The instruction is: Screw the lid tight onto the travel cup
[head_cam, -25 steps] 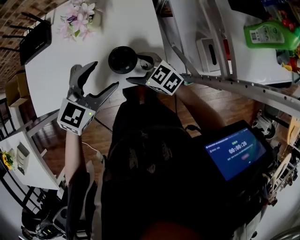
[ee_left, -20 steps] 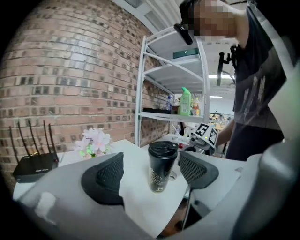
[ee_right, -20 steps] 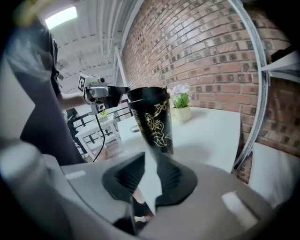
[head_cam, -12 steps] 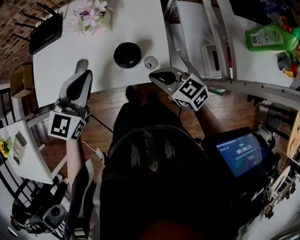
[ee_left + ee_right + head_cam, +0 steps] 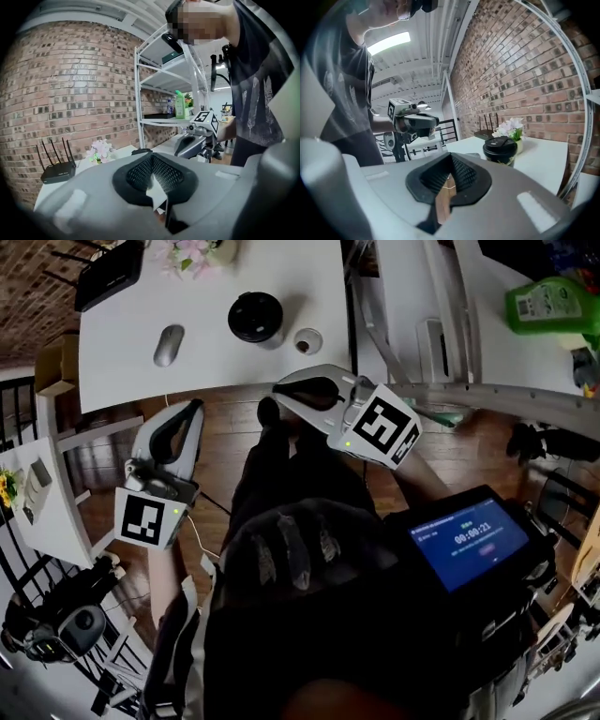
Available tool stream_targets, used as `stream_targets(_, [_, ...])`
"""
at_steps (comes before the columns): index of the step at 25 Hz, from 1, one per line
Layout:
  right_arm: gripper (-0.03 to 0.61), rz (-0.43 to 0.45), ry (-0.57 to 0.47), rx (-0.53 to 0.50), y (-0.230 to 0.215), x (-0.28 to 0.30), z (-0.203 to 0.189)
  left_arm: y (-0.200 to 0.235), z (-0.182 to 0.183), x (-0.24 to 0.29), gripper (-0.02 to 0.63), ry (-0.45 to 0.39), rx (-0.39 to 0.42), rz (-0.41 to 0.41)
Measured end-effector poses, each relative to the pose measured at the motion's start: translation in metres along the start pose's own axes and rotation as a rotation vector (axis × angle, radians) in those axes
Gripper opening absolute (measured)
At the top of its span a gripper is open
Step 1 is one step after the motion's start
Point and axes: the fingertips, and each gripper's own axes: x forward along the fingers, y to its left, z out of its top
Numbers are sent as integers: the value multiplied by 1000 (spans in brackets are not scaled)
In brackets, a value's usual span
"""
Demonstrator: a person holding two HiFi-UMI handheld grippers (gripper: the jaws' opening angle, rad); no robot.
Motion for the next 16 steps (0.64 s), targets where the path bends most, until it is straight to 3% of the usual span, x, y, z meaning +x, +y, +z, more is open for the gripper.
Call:
stream_targets(4, [5, 19, -5, 8, 22, 16, 12, -14, -9, -16, 2, 36, 47, -29])
stream_targets(10, [6, 25, -3, -8, 60, 42, 24, -16, -18, -58, 2, -46, 16, -56])
stream_targets(16, [5, -7, 7, 0, 143, 102, 50, -3, -50, -138, 2, -120, -130, -125])
